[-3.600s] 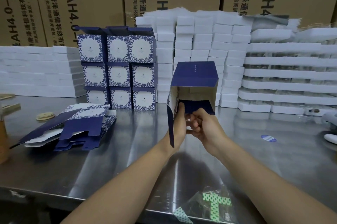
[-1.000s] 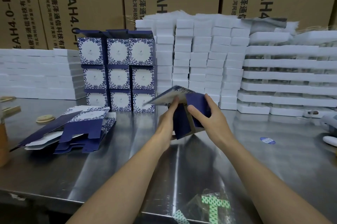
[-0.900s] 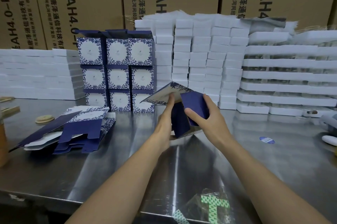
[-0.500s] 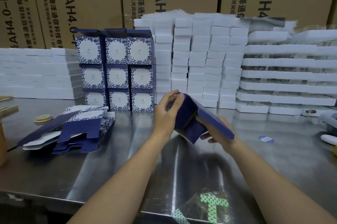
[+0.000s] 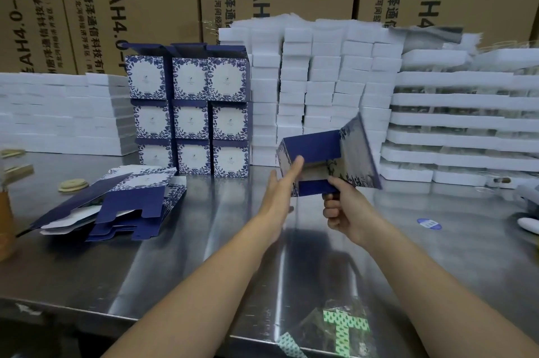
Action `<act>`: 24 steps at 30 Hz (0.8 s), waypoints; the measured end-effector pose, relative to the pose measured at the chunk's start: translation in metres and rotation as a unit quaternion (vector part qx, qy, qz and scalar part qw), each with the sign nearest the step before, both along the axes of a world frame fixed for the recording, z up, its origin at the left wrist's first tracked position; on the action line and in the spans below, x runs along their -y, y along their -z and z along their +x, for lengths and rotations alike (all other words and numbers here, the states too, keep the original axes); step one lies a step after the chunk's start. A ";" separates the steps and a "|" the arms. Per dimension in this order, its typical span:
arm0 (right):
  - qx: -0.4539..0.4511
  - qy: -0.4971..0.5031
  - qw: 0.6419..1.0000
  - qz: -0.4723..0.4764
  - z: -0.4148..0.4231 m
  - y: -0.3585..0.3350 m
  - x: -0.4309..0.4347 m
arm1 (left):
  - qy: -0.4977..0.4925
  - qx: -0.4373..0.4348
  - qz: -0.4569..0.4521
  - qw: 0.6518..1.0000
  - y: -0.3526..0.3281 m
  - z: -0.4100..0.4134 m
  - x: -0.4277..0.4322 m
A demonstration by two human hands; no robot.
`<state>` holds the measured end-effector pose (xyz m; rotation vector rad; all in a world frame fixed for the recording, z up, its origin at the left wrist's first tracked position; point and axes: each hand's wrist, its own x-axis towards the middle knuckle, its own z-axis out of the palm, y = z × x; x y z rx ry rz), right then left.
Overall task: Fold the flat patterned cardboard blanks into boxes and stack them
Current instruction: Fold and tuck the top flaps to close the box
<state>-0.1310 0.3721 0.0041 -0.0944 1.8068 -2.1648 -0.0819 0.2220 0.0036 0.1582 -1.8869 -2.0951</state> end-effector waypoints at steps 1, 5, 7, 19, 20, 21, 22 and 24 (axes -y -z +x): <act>-0.008 0.010 1.000 0.004 0.001 0.001 0.000 | 0.015 0.024 0.000 1.000 0.005 -0.003 -0.002; -0.066 0.034 0.997 0.019 0.004 0.007 0.007 | 0.042 0.092 0.001 0.995 0.021 -0.016 -0.002; -0.081 0.034 0.996 0.012 0.005 0.008 0.011 | 0.051 0.107 -0.017 0.993 0.023 -0.022 -0.001; -0.098 -0.032 0.993 0.051 0.027 0.006 0.032 | 0.063 0.088 0.004 0.994 0.022 -0.028 -0.018; -0.111 -0.032 0.992 0.053 0.028 0.006 0.032 | 0.065 0.085 -0.014 0.994 0.022 -0.028 -0.017; -0.119 -0.027 0.991 0.052 0.028 0.006 0.032 | 0.066 0.079 -0.026 0.994 0.022 -0.028 -0.018; -0.119 -0.021 0.992 0.047 0.028 0.005 0.032 | 0.063 0.074 -0.033 0.995 0.021 -0.028 -0.020; -0.117 -0.019 0.992 0.038 0.027 0.004 0.032 | 0.041 0.066 -0.046 0.996 0.022 -0.027 -0.022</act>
